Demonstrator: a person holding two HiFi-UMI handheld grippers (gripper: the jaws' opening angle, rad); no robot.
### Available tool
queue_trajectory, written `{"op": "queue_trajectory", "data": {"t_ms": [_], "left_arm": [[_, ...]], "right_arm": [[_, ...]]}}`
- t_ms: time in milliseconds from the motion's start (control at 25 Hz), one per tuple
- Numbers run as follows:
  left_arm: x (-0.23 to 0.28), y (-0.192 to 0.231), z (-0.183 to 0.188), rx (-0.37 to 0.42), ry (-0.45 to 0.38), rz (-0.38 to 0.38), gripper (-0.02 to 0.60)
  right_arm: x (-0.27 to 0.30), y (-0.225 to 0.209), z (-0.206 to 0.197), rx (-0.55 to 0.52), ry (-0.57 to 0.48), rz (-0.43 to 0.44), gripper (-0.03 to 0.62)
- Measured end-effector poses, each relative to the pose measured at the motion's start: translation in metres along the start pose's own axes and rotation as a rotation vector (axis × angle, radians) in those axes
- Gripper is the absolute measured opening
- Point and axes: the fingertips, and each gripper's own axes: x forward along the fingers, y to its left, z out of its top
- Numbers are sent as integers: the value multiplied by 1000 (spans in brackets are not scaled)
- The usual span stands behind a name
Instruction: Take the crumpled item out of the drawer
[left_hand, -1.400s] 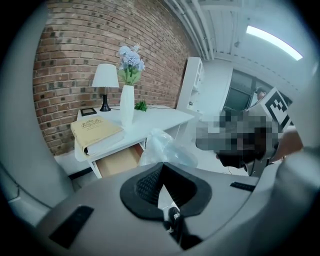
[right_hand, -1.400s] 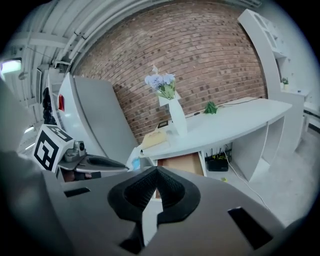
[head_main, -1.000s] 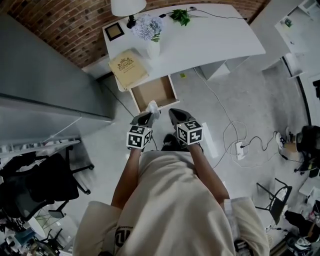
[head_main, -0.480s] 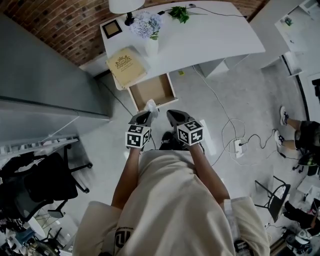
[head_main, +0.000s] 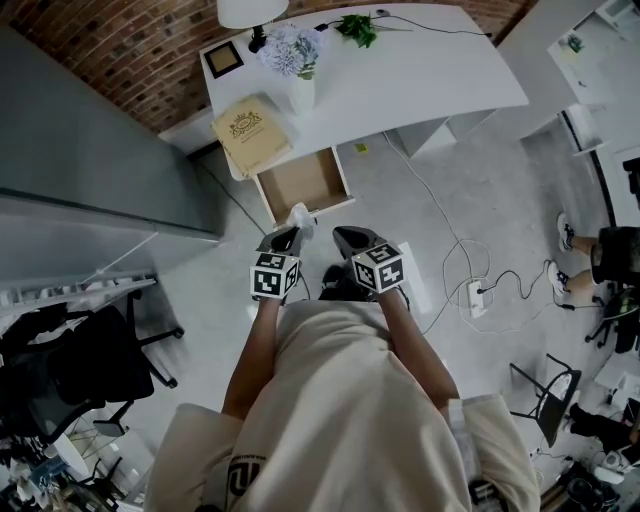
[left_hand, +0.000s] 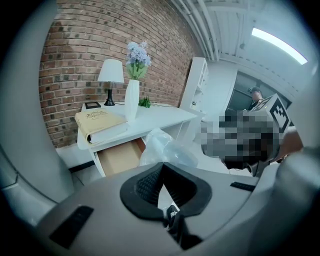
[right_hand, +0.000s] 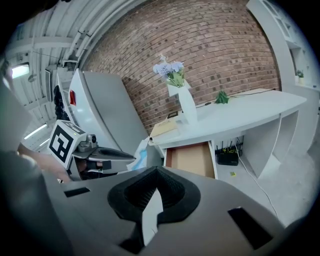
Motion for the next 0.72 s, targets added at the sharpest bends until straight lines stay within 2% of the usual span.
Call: {"op": "queue_trajectory", "data": {"t_ms": [440,720], "left_arm": [[9,-2,1,30,20,6,15],[12,-1,6,23,14,3,15]], "right_arm": [[-7,-4,-6,11,16,12,25],[-7,-7,-3,10,24,22,25]]}}
